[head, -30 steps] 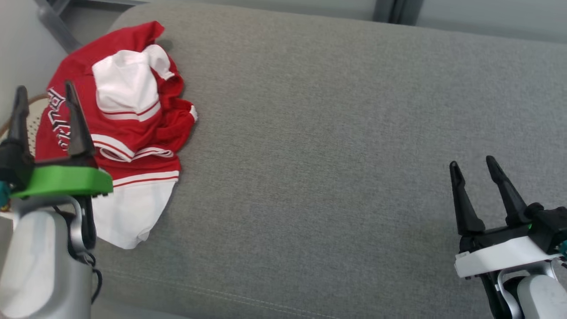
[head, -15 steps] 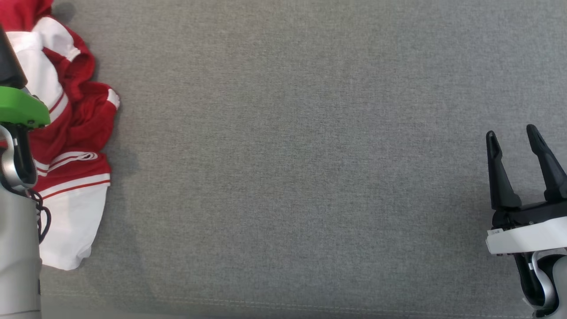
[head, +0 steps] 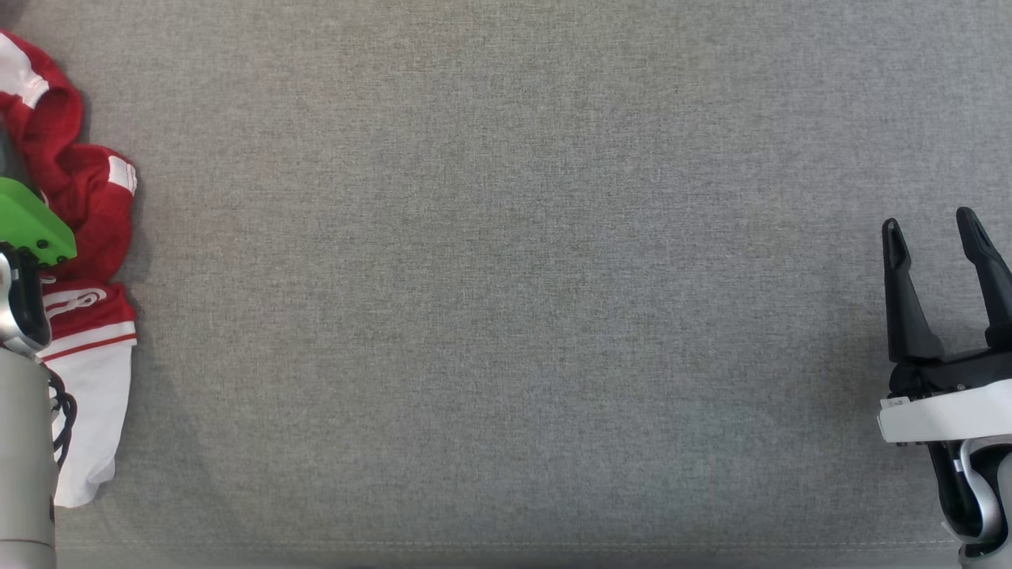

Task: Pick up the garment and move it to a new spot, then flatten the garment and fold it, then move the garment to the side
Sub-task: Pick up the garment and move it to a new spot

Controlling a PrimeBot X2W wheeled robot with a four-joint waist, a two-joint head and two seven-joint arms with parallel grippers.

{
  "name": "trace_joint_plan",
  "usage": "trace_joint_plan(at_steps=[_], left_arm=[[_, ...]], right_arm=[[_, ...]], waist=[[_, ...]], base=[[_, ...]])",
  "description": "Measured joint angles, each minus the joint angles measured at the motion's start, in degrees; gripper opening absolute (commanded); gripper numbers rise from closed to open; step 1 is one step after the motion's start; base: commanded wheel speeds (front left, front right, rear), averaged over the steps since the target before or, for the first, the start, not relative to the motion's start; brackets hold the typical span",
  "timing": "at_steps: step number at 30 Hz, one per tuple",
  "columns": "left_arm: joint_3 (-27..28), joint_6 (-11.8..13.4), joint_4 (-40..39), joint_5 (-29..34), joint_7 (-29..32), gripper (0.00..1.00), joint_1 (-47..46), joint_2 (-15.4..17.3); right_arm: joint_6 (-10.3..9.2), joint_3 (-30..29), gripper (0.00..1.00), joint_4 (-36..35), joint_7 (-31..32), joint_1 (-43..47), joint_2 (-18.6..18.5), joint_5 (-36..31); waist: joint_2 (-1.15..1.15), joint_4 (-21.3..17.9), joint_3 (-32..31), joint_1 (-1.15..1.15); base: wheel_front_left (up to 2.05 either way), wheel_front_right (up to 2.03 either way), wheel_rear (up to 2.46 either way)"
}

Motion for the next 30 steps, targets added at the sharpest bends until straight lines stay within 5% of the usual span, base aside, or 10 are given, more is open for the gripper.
trace_joint_plan(at_steps=[3, 4, 5, 6, 21, 30], left_arm=[[-0.2, 0.4, 1.9, -0.5, 2.0, 1.00, -0.9, 0.0], [-0.5, 0.3, 2.3, -0.5, 2.4, 0.76, -0.9, 0.0], [-0.7, 0.1, 2.7, -0.5, 2.3, 0.31, -0.9, 0.0], [-0.8, 0.0, 3.0, -0.5, 2.2, 0.00, -1.0, 0.0], [-2.2, -1.1, 2.8, 1.1, -8.5, 0.00, -3.8, 2.5], [-5.5, -0.7, -7.1, 4.2, -9.3, 0.00, -7.9, 3.7]], right_arm=[[0.00, 0.5, 1.00, 0.0, 0.2, 0.0, 0.2, 0.0], [0.00, 0.6, 1.00, 0.0, 0.2, 0.0, 0.2, 0.0], [0.00, 0.6, 1.00, 0.0, 0.2, 0.0, 0.2, 0.0], [0.00, 0.7, 1.00, 0.0, 0.2, -0.1, 0.3, 0.0], [0.00, 3.0, 1.00, 3.5, -0.7, -0.6, 2.6, 0.5], [0.00, 4.7, 1.00, 7.4, -2.2, -0.8, 5.5, 0.7]], waist=[[0.00, 0.2, -0.2, 0.00], [0.00, 0.2, -0.3, 0.00], [0.00, 0.3, -0.3, 0.00], [0.00, 0.4, -0.4, 0.00], [0.00, 0.0, -5.1, -0.01], [0.00, -1.0, -10.3, -0.01]], base=[[0.00, 0.00, 0.00], [0.00, 0.00, 0.00], [0.00, 0.00, 0.00], [0.00, 0.00, 0.00], [0.00, 0.00, 0.00], [0.00, 0.00, 0.00]])
